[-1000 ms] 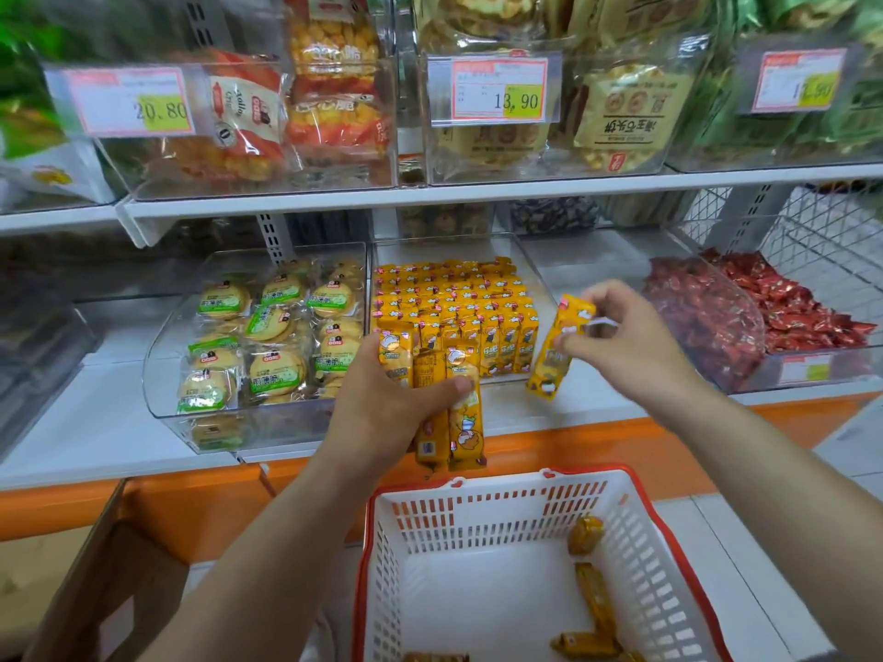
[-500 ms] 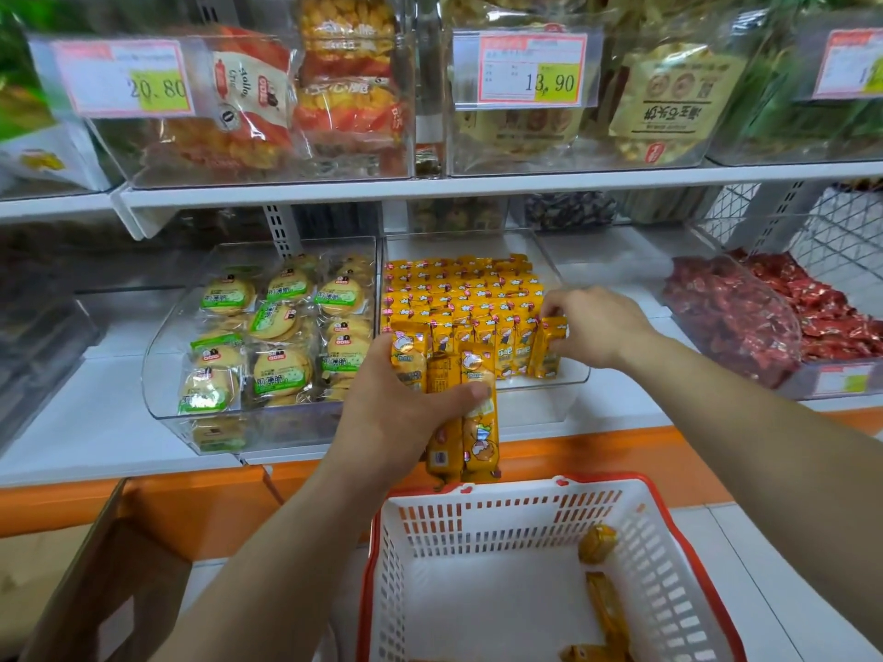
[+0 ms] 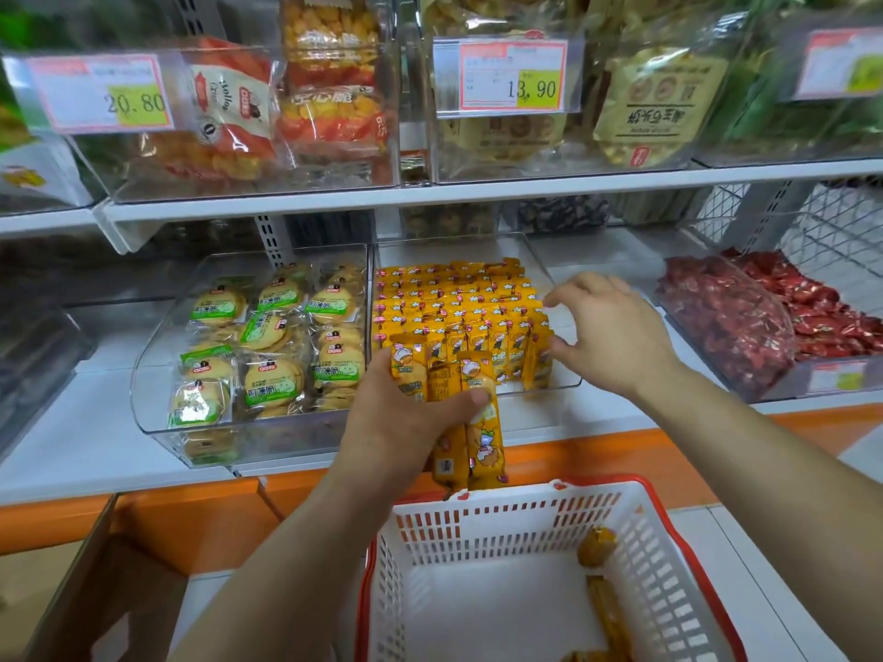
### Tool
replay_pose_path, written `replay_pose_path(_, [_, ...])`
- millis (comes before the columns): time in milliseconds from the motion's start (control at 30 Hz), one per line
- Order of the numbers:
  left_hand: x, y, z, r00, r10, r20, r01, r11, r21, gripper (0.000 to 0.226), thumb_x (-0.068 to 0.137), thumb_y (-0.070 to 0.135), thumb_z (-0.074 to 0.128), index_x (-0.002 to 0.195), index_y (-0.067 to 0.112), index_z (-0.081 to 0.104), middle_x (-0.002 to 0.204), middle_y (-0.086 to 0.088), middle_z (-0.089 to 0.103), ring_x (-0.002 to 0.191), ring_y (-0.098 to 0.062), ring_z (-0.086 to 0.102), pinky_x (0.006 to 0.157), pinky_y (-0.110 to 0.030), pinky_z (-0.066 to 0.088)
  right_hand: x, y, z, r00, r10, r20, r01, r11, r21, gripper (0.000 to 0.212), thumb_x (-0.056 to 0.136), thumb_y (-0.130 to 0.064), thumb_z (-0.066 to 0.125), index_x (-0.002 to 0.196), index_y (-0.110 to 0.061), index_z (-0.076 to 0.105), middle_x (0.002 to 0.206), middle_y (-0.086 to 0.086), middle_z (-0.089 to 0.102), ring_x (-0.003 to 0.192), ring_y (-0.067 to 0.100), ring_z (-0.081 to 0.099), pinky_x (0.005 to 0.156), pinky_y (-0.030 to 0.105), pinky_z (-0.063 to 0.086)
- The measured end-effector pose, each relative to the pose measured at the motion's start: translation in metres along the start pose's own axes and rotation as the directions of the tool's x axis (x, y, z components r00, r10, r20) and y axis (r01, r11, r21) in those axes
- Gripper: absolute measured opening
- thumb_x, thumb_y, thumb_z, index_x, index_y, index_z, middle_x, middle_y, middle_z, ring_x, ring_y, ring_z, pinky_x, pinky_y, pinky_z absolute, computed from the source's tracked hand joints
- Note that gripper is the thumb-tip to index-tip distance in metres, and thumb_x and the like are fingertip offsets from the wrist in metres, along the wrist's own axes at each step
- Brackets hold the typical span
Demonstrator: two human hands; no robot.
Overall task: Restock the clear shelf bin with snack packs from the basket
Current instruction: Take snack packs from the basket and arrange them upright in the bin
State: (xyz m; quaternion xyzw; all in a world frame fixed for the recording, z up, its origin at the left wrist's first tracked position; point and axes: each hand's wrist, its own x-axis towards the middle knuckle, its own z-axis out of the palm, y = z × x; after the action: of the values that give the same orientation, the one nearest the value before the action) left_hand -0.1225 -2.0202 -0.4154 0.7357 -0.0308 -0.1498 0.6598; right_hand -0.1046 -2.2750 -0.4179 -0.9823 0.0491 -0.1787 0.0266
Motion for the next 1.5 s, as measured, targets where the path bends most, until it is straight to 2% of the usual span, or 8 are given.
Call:
replay_pose_path(67, [0.000,-0.002,0.003,1.000,-0.023,0.007,0.024,0.999,-0.024,0.067,0.066,0.033,0.092,0.124,0.030,0.059,0.103,0.005,0.079,0.085,-0.018,0.079,0.074,-0.047,0.065,-0.025,-0.010,-0.015,0.997,0.071,0.023,-0.075,0.904,0.421,0.027,0.083,-0.032,0.074,0.108,-0.031,0.067,0.104,-0.008,0.066,0.093,0.012,0.061,0.075,0.026,0.047])
replay_pose_path(167, [-0.002,-0.004,0.009,0.999,-0.026,0.018,0.027,0.998,-0.064,0.057,0.074,0.029,0.090,0.123,0.030,0.061,0.100,0.005,0.080,0.083,-0.018,0.079,0.066,-0.040,0.065,-0.064,-0.035,-0.028,0.961,-0.017,0.276,-0.241,0.440,0.865,0.030,0.091,-0.022,0.069,0.117,-0.037,0.063,0.095,-0.012,0.072,0.080,0.011,0.068,0.066,0.025,0.051])
replay_pose_path(433, [-0.006,-0.010,0.021,0.996,-0.031,0.089,0.039,0.995,-0.088,0.062,0.075,0.030,0.089,0.130,0.025,0.060,0.112,-0.002,0.078,0.098,-0.028,0.077,0.087,-0.055,0.061,-0.096,-0.045,-0.025,0.928,-0.065,0.367,-0.341,0.250,0.906,0.070,0.086,-0.018,0.076,0.138,-0.055,0.045,0.125,-0.003,0.062,0.084,0.015,0.071,0.071,0.028,0.054])
replay_pose_path(700, [-0.005,-0.008,0.016,0.994,-0.034,0.101,0.045,0.993,-0.106,0.044,0.085,0.019,0.081,0.124,0.018,0.063,0.099,-0.006,0.081,0.088,-0.025,0.079,0.067,-0.044,0.064,-0.090,-0.042,-0.015,0.853,0.182,0.489,-0.480,-0.095,0.872,0.017,0.089,-0.010,0.066,0.094,-0.021,0.078,0.076,0.001,0.072,0.063,0.012,0.064,0.056,0.029,0.048])
replay_pose_path(900, [-0.004,-0.003,0.007,0.996,-0.039,0.082,0.049,0.991,-0.124,0.043,0.085,0.019,0.081,0.122,0.018,0.060,0.096,-0.003,0.081,0.085,-0.021,0.080,0.061,-0.037,0.064,-0.073,-0.019,-0.013,0.880,0.187,0.436,-0.452,0.050,0.891,0.013,0.089,-0.019,0.071,0.100,-0.022,0.077,0.083,0.000,0.066,0.058,0.014,0.053,0.054,0.029,0.044])
replay_pose_path(1133, [-0.002,-0.003,-0.003,0.995,-0.038,0.092,0.048,0.993,-0.112,0.040,0.086,0.020,0.080,0.122,0.018,0.061,0.098,-0.007,0.080,0.085,-0.021,0.080,0.063,-0.037,0.064,-0.017,-0.004,-0.009,0.986,0.152,0.066,-0.158,0.736,0.659,0.039,0.080,-0.021,0.081,0.111,-0.032,0.059,0.101,0.004,0.071,0.087,0.023,0.068,0.083,0.040,0.055])
replay_pose_path(1267, [-0.001,-0.004,-0.010,0.995,-0.026,0.094,0.036,0.994,-0.106,0.037,0.089,0.020,0.077,0.123,0.020,0.061,0.099,-0.004,0.081,0.086,-0.021,0.079,0.066,-0.037,0.065,0.021,-0.004,0.001,0.987,0.010,0.162,-0.066,0.936,0.345,0.050,0.080,-0.034,0.080,0.123,-0.027,0.055,0.124,0.004,0.067,0.107,0.025,0.063,0.089,0.039,0.050])
replay_pose_path(1500, [0.001,-0.008,-0.013,0.997,-0.012,0.081,0.021,0.995,-0.101,0.038,0.090,0.020,0.076,0.124,0.021,0.059,0.099,-0.003,0.080,0.086,-0.020,0.079,0.068,-0.039,0.065,0.058,-0.006,0.027,0.962,-0.093,0.258,0.116,0.990,-0.075,0.055,0.077,-0.051,0.078,0.127,-0.038,0.060,0.128,-0.004,0.065,0.121,0.023,0.055,0.099,0.041,0.030])
